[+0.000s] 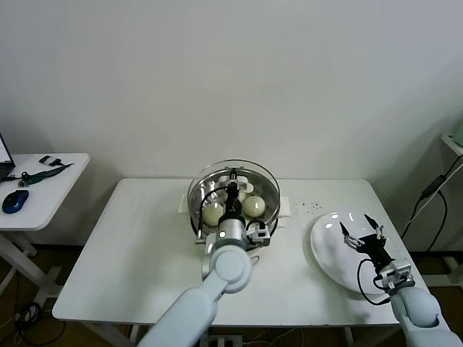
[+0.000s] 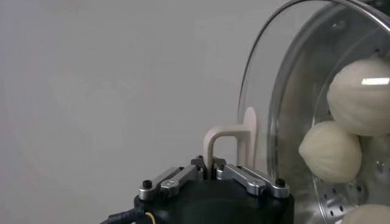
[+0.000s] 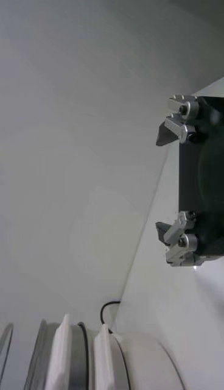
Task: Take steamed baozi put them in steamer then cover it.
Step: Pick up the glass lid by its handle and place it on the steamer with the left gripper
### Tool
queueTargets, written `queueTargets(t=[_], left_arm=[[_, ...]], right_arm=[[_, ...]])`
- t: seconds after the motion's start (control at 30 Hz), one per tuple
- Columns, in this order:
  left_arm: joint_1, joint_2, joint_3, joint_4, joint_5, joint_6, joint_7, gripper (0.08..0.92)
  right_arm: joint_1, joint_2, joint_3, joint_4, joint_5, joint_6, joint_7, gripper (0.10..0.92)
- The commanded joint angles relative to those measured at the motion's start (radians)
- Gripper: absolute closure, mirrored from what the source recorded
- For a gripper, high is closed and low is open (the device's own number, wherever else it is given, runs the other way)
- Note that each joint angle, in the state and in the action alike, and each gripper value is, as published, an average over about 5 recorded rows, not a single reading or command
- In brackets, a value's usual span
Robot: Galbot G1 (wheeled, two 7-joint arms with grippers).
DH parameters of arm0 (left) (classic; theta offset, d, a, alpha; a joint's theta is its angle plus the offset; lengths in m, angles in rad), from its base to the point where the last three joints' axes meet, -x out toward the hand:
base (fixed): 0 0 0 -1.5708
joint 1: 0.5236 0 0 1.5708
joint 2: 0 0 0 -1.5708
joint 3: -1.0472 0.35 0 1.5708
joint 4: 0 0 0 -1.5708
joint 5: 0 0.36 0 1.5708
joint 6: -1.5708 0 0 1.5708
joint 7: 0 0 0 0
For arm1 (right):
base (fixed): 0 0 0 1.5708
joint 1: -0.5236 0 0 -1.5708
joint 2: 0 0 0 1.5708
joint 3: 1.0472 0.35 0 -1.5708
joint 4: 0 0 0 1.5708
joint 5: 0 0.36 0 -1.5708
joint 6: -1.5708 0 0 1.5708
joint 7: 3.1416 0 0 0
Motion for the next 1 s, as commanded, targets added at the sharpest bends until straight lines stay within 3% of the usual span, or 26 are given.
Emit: queueTargets(t=[0.03, 1.0], left_arm=[[-0.020, -0.042, -0.001, 0.088, -0.003, 0.049, -0.002, 0.850], [-0.011, -0.022, -0.001, 0.108, -0.047, 0.049, -0.021, 0.850]], right_arm=[[0.000, 0.001, 0.003, -0.002, -0.007, 0.002, -0.002, 0.203], [-0.004, 0.000, 0.013, -0.012, -0.044, 0.017, -0.015, 0.203]])
